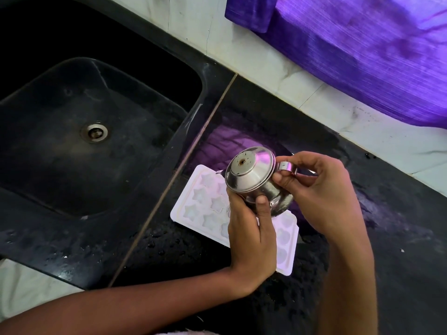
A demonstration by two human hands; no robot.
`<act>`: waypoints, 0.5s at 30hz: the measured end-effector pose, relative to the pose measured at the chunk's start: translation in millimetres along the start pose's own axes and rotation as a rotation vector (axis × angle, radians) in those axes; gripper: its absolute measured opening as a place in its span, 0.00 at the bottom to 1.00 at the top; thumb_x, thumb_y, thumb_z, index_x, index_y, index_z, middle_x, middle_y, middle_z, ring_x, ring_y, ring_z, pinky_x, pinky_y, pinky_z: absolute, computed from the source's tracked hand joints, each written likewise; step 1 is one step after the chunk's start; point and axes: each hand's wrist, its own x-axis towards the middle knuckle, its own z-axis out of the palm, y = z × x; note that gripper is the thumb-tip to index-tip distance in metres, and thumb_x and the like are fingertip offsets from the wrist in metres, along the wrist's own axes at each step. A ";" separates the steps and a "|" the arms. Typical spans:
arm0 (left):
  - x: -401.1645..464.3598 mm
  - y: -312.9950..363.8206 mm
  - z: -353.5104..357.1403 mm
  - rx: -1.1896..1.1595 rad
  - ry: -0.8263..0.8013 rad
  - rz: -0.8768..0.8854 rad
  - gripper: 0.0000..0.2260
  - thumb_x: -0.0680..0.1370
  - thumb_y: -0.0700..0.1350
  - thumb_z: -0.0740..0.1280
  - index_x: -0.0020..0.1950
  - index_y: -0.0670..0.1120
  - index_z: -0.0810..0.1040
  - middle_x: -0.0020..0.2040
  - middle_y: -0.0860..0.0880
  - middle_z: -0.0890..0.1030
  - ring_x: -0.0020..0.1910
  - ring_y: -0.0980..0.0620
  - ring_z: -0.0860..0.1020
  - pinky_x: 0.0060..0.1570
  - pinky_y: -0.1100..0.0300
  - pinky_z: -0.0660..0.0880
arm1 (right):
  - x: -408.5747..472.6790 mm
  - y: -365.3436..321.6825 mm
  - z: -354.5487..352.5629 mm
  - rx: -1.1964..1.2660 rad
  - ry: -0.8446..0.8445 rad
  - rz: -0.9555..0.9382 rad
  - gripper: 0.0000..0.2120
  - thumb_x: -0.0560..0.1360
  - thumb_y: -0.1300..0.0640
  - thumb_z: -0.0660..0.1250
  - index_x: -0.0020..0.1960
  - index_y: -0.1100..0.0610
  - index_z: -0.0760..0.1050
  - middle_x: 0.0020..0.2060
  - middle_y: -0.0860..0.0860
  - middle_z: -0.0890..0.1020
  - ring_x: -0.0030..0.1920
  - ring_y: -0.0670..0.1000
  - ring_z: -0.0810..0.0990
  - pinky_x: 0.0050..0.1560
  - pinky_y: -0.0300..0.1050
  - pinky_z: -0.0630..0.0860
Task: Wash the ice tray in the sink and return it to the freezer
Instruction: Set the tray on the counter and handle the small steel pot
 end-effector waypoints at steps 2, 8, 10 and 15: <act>-0.3 0.0 -0.2 0.004 0.001 0.004 0.20 0.77 0.61 0.52 0.68 0.72 0.50 0.67 0.56 0.74 0.63 0.59 0.74 0.63 0.54 0.72 | -1.1 0.3 -0.7 -0.005 0.003 0.003 0.07 0.70 0.61 0.72 0.46 0.52 0.82 0.43 0.44 0.84 0.46 0.45 0.82 0.53 0.48 0.80; -0.4 0.8 -0.8 -0.002 -0.003 0.015 0.20 0.78 0.60 0.53 0.69 0.69 0.52 0.66 0.55 0.75 0.63 0.58 0.75 0.62 0.54 0.72 | -4.3 -1.0 -2.1 -0.005 0.003 -0.003 0.06 0.71 0.61 0.72 0.44 0.51 0.80 0.44 0.43 0.83 0.47 0.45 0.82 0.53 0.48 0.79; -0.7 2.0 -1.7 -0.003 0.001 0.031 0.20 0.78 0.60 0.53 0.68 0.70 0.51 0.66 0.56 0.74 0.63 0.59 0.74 0.62 0.56 0.72 | -5.6 -1.1 -3.0 -0.010 -0.001 -0.003 0.06 0.71 0.61 0.71 0.43 0.50 0.80 0.44 0.42 0.83 0.46 0.45 0.82 0.53 0.49 0.80; -1.4 5.8 -3.1 0.012 0.004 0.071 0.21 0.78 0.60 0.53 0.64 0.78 0.47 0.67 0.58 0.72 0.64 0.62 0.72 0.63 0.60 0.71 | -9.2 -3.2 -6.1 0.015 0.009 -0.004 0.06 0.71 0.62 0.72 0.41 0.50 0.80 0.43 0.42 0.84 0.45 0.46 0.83 0.53 0.49 0.80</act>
